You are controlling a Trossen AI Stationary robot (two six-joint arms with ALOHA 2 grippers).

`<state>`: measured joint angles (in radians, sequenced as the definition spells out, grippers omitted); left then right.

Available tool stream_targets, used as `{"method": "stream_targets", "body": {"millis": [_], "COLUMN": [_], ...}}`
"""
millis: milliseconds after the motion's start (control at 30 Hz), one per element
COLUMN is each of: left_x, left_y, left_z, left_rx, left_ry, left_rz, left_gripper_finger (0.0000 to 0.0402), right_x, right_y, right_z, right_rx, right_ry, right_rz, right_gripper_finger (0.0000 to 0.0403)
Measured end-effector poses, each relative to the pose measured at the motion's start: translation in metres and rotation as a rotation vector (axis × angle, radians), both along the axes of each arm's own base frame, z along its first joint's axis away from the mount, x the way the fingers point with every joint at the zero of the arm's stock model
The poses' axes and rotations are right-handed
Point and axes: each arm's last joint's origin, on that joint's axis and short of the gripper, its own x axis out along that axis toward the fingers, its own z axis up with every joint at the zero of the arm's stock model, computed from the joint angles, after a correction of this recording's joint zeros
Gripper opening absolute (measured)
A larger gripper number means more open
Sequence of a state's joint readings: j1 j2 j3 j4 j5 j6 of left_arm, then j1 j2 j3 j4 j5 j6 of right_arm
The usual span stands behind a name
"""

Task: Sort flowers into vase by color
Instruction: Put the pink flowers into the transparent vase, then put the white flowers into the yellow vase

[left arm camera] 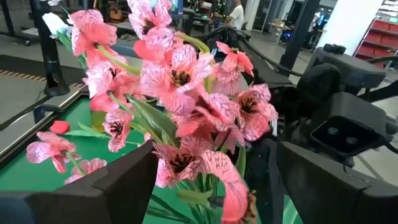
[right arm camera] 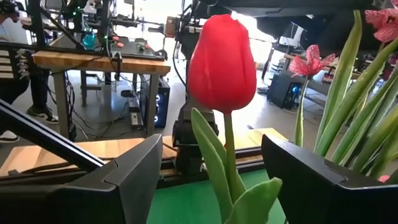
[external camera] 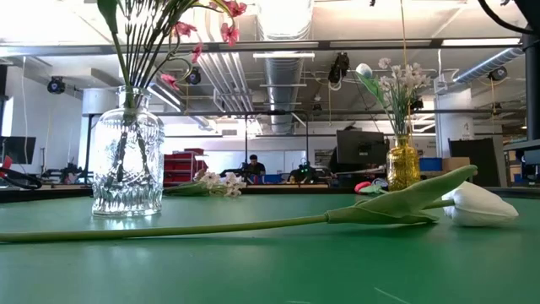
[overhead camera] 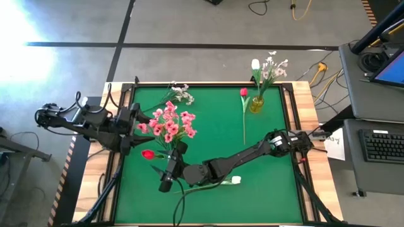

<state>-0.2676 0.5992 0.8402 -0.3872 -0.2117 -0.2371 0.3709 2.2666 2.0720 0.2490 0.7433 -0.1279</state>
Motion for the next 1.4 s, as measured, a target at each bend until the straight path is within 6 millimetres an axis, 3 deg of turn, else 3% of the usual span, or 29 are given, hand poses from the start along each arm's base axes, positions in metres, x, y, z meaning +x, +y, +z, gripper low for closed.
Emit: {"method": "stream_targets", "body": {"millis": [500, 733, 900, 1200, 1400], "left_x": [-0.007, -0.008, -0.009, -0.005, -0.011], "left_y": [-0.001, -0.006, -0.004, -0.015, -0.021], "left_z": [0.003, 0.003, 0.011, 0.025, 0.026], "left_rx": [0.012, -0.011, -0.002, 0.021, 0.042], "left_ry": [-0.028, -0.027, 0.021, 0.070, 0.065], "left_rz": [-0.045, -0.075, 0.032, -0.001, 0.111], "left_gripper_finger": [0.0308, 0.0308, 0.0306, 0.0306, 0.0306], "right_x": [-0.023, -0.046, -0.068, -0.098, -0.116], "right_y": [-0.005, -0.007, -0.010, -0.016, -0.021], "right_z": [0.035, 0.051, 0.067, 0.070, 0.073], "right_rx": [0.039, 0.055, 0.058, 0.031, 0.044], "right_ry": [0.109, 0.259, 0.357, 0.598, 0.681], "right_rz": [0.068, 0.101, 0.135, 0.171, 0.167], "right_gripper_finger": [0.0270, 0.0268, 0.0269, 0.0267, 0.0263]}}
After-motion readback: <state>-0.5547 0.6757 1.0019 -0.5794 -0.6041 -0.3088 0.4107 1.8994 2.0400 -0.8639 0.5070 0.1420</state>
